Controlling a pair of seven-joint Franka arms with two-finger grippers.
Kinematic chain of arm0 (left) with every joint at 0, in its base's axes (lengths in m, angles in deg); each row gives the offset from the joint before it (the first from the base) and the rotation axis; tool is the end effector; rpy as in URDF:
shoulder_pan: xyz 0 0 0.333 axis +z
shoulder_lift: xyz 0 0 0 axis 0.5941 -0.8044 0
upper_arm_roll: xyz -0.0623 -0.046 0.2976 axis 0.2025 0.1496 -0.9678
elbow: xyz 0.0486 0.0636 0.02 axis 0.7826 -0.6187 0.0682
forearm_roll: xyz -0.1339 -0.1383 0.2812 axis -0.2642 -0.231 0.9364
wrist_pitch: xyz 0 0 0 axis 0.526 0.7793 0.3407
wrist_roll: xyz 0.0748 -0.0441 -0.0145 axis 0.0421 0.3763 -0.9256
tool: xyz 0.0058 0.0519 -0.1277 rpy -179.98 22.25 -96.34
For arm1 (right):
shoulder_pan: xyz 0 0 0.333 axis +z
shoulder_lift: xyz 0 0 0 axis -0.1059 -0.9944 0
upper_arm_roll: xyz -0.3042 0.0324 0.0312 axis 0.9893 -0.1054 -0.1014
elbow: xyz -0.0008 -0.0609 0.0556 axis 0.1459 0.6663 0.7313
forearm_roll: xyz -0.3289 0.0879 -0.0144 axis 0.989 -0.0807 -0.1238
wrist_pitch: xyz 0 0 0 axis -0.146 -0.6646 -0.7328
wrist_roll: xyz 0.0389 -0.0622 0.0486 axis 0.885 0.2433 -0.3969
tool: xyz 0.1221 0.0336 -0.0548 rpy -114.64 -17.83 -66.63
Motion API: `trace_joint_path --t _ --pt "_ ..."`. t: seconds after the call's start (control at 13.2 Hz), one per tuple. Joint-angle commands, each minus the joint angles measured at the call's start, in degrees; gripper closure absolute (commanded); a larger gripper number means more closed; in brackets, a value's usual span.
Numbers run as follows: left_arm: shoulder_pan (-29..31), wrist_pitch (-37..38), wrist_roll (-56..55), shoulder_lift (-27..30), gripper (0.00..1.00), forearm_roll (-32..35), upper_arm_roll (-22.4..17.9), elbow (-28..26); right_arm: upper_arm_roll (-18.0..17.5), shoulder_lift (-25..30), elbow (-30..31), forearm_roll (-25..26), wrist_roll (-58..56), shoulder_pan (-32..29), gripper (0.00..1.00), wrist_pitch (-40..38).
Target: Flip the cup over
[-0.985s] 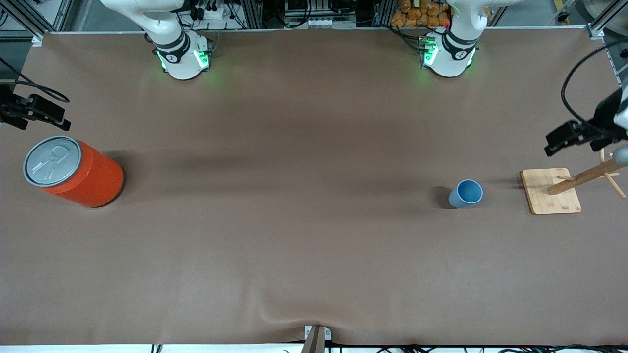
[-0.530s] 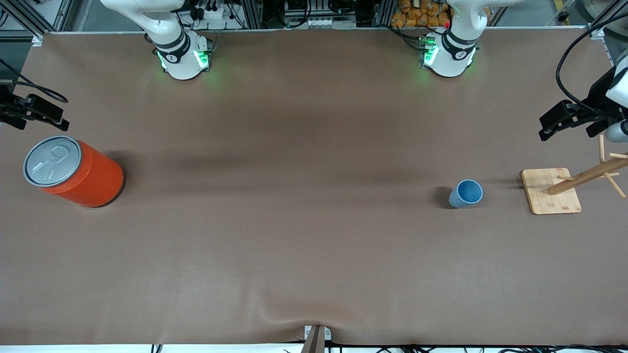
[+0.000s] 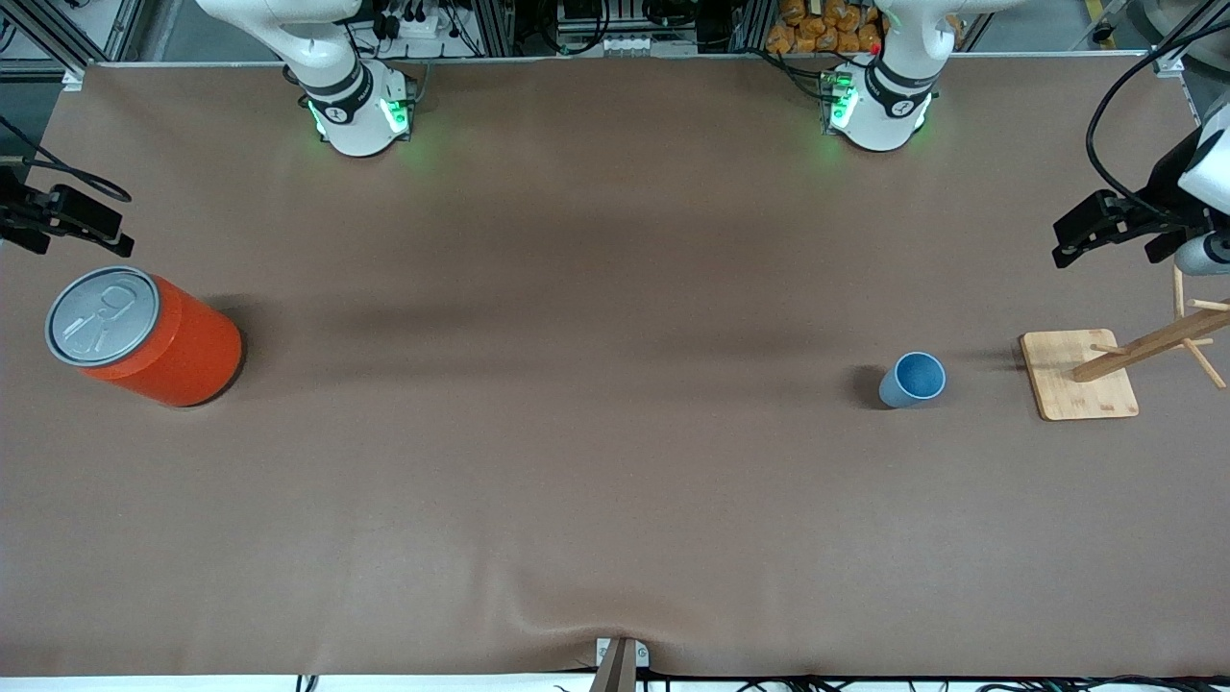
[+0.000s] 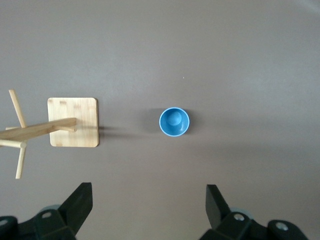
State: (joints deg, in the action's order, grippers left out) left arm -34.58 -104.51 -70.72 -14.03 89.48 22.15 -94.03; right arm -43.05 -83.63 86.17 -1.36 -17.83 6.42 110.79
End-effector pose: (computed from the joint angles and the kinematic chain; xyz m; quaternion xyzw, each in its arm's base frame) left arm 0.4974 -0.0347 0.6041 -0.9995 -0.0183 -0.0183 0.0180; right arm 0.4886 -0.0306 0.5971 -0.9993 0.0310 0.0166 0.0117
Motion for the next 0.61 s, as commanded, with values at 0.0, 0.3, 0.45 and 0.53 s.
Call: trace_joint_path --t 0.0,0.3,0.45,0.53 --pt "0.8 2.0 0.3 3.3 0.00 0.2 0.5 -2.4 -0.4 -0.3 -0.5 -0.4 0.7 -0.7 0.00 0.1" --pt "0.9 2.5 1.3 2.9 0.00 0.2 -0.1 -1.5 -0.4 -0.3 -0.5 -0.4 0.7 -0.7 0.00 0.1" --pt "0.8 2.5 1.2 2.5 0.00 0.0 -0.1 -0.8 -0.4 -0.3 -0.5 -0.4 0.7 -0.6 0.00 0.1" --pt "0.7 2.5 1.2 2.4 0.00 0.0 0.0 -0.6 -0.4 -0.3 -0.5 -0.4 0.7 -0.7 0.00 0.1"
